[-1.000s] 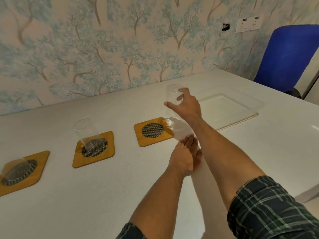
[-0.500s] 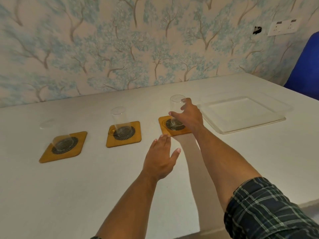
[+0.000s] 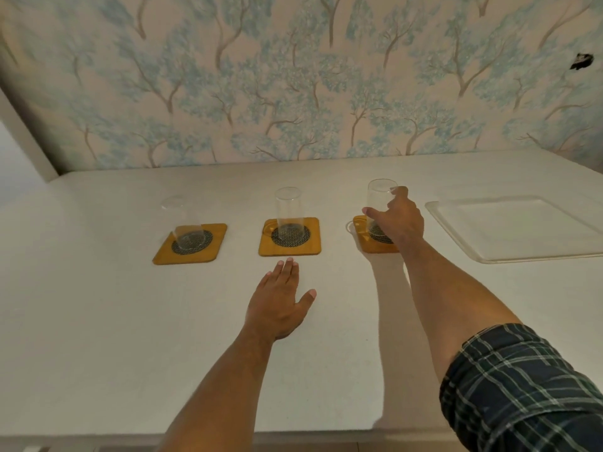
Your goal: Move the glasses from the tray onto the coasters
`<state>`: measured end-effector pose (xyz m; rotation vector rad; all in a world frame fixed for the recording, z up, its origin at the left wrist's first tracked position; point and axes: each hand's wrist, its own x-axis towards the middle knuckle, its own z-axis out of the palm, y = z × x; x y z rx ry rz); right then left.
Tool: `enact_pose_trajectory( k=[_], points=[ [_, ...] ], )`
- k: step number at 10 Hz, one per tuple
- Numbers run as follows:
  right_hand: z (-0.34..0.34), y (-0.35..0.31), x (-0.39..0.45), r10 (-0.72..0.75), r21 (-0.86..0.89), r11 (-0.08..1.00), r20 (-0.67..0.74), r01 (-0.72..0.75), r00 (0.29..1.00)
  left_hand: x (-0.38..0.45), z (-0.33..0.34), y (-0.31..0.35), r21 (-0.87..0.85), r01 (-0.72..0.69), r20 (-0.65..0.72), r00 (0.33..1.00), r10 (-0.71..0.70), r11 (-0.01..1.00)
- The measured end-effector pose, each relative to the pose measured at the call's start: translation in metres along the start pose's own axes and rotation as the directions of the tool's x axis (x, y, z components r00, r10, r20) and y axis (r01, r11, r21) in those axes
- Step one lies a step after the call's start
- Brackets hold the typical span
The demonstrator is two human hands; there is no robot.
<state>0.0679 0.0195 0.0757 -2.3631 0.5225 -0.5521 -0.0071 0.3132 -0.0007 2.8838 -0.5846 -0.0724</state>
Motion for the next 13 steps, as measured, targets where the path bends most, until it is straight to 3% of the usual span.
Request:
enact_pose_trajectory(
  k=[4, 11, 12, 13],
  points=[
    [0.002, 0.015, 0.004, 0.072, 0.039, 0.997, -0.01, -0.072, 0.997, -0.003, -0.002, 0.001, 0.022, -0.018, -0.011, 1.0, 0.018, 1.0],
    [0.004, 0.015, -0.005, 0.073, 0.012, 0.997, -0.055, -0.073, 0.996, -0.003, -0.001, 0.0, 0.008, -0.022, -0.023, 0.999, 0.022, 1.0],
    [0.003, 0.011, -0.019, 0.018, -0.1, 0.994, -0.198, -0.039, 0.98, -0.003, -0.003, 0.001, -0.041, -0.016, -0.058, 0.998, 0.014, 0.999],
    [0.006, 0.012, -0.021, -0.12, -0.188, 0.981, -0.38, 0.051, 0.917, -0.002, -0.004, 0.0, -0.089, -0.009, -0.057, 0.998, 0.004, 0.996]
  ],
)
